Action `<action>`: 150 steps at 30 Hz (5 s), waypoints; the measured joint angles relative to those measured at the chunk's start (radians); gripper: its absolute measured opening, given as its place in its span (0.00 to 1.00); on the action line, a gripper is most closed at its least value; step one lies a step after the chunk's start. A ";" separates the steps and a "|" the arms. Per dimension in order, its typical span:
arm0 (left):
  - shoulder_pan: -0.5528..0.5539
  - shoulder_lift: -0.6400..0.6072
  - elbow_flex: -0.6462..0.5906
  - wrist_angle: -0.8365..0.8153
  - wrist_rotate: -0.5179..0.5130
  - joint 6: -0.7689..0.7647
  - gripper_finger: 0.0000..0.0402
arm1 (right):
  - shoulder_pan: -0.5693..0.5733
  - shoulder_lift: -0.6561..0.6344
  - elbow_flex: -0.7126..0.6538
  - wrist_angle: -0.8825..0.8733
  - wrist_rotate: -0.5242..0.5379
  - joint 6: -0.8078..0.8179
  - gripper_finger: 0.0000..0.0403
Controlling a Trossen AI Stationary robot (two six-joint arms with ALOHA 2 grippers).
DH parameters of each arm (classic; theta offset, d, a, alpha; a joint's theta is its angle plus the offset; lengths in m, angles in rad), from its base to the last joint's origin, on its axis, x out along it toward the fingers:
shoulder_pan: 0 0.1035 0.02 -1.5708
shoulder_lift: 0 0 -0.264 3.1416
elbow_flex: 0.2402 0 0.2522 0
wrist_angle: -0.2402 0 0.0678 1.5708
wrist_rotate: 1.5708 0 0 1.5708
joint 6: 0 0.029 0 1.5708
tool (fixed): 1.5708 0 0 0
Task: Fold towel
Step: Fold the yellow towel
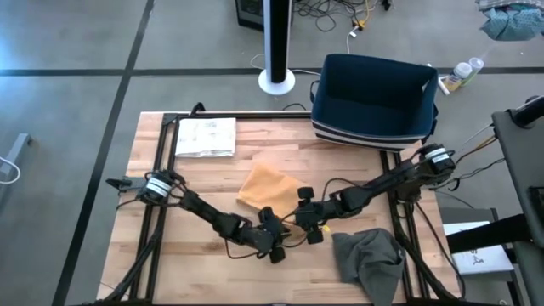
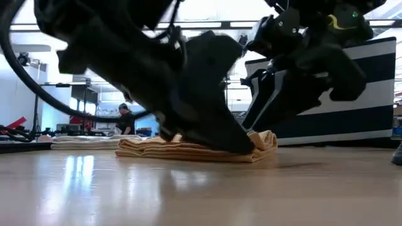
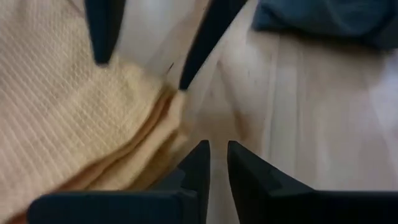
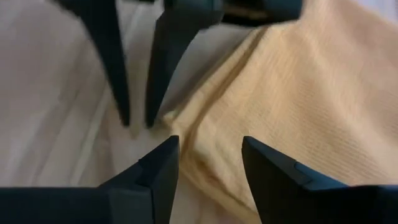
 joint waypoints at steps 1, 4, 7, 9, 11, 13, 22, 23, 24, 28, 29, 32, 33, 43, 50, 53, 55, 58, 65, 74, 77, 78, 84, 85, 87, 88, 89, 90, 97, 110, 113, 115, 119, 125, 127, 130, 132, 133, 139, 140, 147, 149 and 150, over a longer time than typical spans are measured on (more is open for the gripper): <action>0.001 0.015 0.006 -0.001 -0.004 -0.007 0.11 | -0.003 0.014 0.002 0.012 0.001 0.000 0.42; -0.001 0.039 0.023 0.008 -0.022 -0.030 0.12 | -0.007 0.054 -0.003 0.011 0.000 0.006 0.41; 0.000 0.045 0.026 0.006 -0.022 -0.049 0.12 | -0.007 0.080 0.000 0.035 0.000 0.010 0.39; 0.000 0.044 0.024 0.008 -0.019 -0.053 0.12 | -0.007 0.096 0.000 0.043 0.001 0.019 0.38; 0.000 0.044 0.022 0.007 -0.017 -0.057 0.12 | -0.007 0.100 0.000 0.041 0.002 0.020 0.37; 0.000 0.043 0.018 0.007 -0.014 -0.063 0.11 | -0.007 0.099 0.000 0.041 0.002 0.020 0.36; 0.000 0.042 0.007 0.003 0.000 -0.072 0.11 | -0.007 0.065 0.000 0.022 0.000 0.041 0.29; 0.000 0.042 0.007 0.002 0.001 -0.072 0.11 | -0.007 0.060 0.000 0.016 0.000 0.043 0.27; 0.000 0.042 0.006 0.001 0.001 -0.072 0.11 | -0.008 0.059 0.000 0.017 0.000 0.044 0.26; 0.002 0.042 0.002 0.003 0.003 -0.072 0.12 | -0.019 0.059 0.000 0.015 -0.001 0.051 0.19; 0.002 0.042 0.001 0.004 0.003 -0.072 0.11 | -0.022 0.059 0.000 0.016 -0.001 0.053 0.16; 0.002 0.042 0.001 0.001 0.003 -0.072 0.10 | -0.025 0.057 0.000 0.016 -0.001 0.060 0.09; 0.002 0.041 0.001 -0.005 0.004 -0.072 0.10 | -0.025 0.055 0.000 0.015 -0.001 0.061 0.07; 0.000 -0.018 -0.004 -0.123 0.013 -0.056 0.11 | -0.027 0.033 0.007 -0.001 0.001 0.071 0.04; 0.016 -0.014 -0.027 -0.105 0.003 -0.071 0.10 | -0.028 0.019 0.038 0.002 0.000 0.062 0.02; 0.021 -0.014 -0.027 -0.104 0.001 -0.070 0.10 | -0.027 0.020 0.045 0.001 -0.004 0.071 0.02; 0.024 -0.013 -0.028 -0.100 -0.007 -0.064 0.10 | -0.027 0.020 0.050 0.002 -0.009 0.071 0.02; 0.028 -0.013 -0.029 -0.100 -0.008 -0.062 0.10 | -0.027 0.020 0.053 0.009 -0.009 0.071 0.02; 0.030 -0.013 -0.030 -0.102 -0.015 -0.060 0.10 | -0.027 0.021 0.053 0.082 -0.039 0.095 0.02; 0.031 -0.013 -0.030 -0.106 -0.016 -0.060 0.10 | -0.027 0.021 0.041 0.089 -0.077 0.112 0.02; 0.031 -0.013 -0.030 -0.106 -0.016 -0.060 0.10 | -0.029 0.044 0.040 0.110 -0.089 0.115 0.02; 0.031 -0.013 -0.030 -0.106 -0.016 -0.060 0.10 | -0.029 0.054 0.039 0.114 -0.090 0.116 0.02; 0.031 -0.013 -0.030 -0.107 -0.015 -0.062 0.10 | -0.033 0.118 0.044 0.128 -0.082 0.133 0.02; 0.031 -0.014 -0.030 -0.110 -0.014 -0.062 0.10 | -0.033 0.122 0.047 0.135 -0.082 0.135 0.02; 0.031 -0.014 -0.030 -0.112 -0.012 -0.062 0.10 | -0.034 0.125 0.048 0.138 -0.082 0.135 0.02; 0.031 -0.014 -0.030 -0.114 -0.011 -0.062 0.10 | -0.034 0.125 0.048 0.138 -0.082 0.135 0.02; 0.031 -0.015 -0.030 -0.115 -0.012 -0.060 0.10 | -0.034 0.125 0.048 0.137 -0.082 0.136 0.03; 0.031 -0.018 -0.030 -0.117 -0.011 -0.054 0.10 | -0.034 0.127 0.048 0.137 -0.083 0.136 0.04; 0.032 -0.041 -0.031 -0.146 -0.004 -0.037 0.10 | -0.038 0.134 0.048 0.144 -0.089 0.140 0.22; 0.007 -0.298 -0.073 -0.463 -0.044 -0.047 0.17 | -0.052 0.184 0.042 0.175 -0.105 0.134 0.48; 0.061 -0.312 -0.129 -0.397 -0.054 -0.052 0.17 | -0.052 0.193 0.047 0.177 -0.109 0.135 0.50; 0.101 -0.306 -0.177 -0.324 -0.054 -0.057 0.16 | -0.052 0.194 0.050 0.175 -0.110 0.135 0.50; 0.157 -0.284 -0.271 -0.174 -0.007 -0.055 0.13 | -0.051 0.194 0.050 0.172 -0.112 0.130 0.52; 0.157 -0.275 -0.370 -0.121 0.017 -0.069 0.10 | -0.051 0.066 0.045 0.105 -0.119 0.122 0.54; 0.155 -0.278 -0.388 -0.122 0.024 -0.075 0.10 | -0.058 -0.020 0.042 0.095 -0.103 0.097 0.55; 0.155 -0.281 -0.392 -0.118 0.028 -0.057 0.12 | -0.100 -0.105 0.012 0.087 -0.005 0.054 0.56; 0.155 -0.281 -0.392 -0.105 0.035 -0.030 0.13 | -0.144 -0.114 -0.016 0.112 0.047 0.052 0.56; 0.155 -0.281 -0.390 -0.105 0.036 -0.017 0.13 | -0.167 -0.112 -0.034 0.133 0.050 0.058 0.56; 0.156 -0.282 -0.386 -0.104 0.044 0.004 0.15 | -0.225 0.057 -0.086 0.256 0.043 0.134 0.52; 0.156 -0.282 -0.387 -0.104 0.045 0.004 0.16 | -0.223 0.083 -0.088 0.265 0.043 0.139 0.52; 0.159 -0.285 -0.398 -0.098 0.050 0.001 0.16 | -0.214 0.172 -0.087 0.298 0.050 0.144 0.53; 0.159 -0.285 -0.398 -0.099 0.050 0.000 0.15 | -0.214 0.142 -0.087 0.272 0.050 0.115 0.54; 0.159 -0.285 -0.398 -0.099 0.050 0.000 0.15 | -0.214 0.111 -0.093 0.246 0.048 0.097 0.54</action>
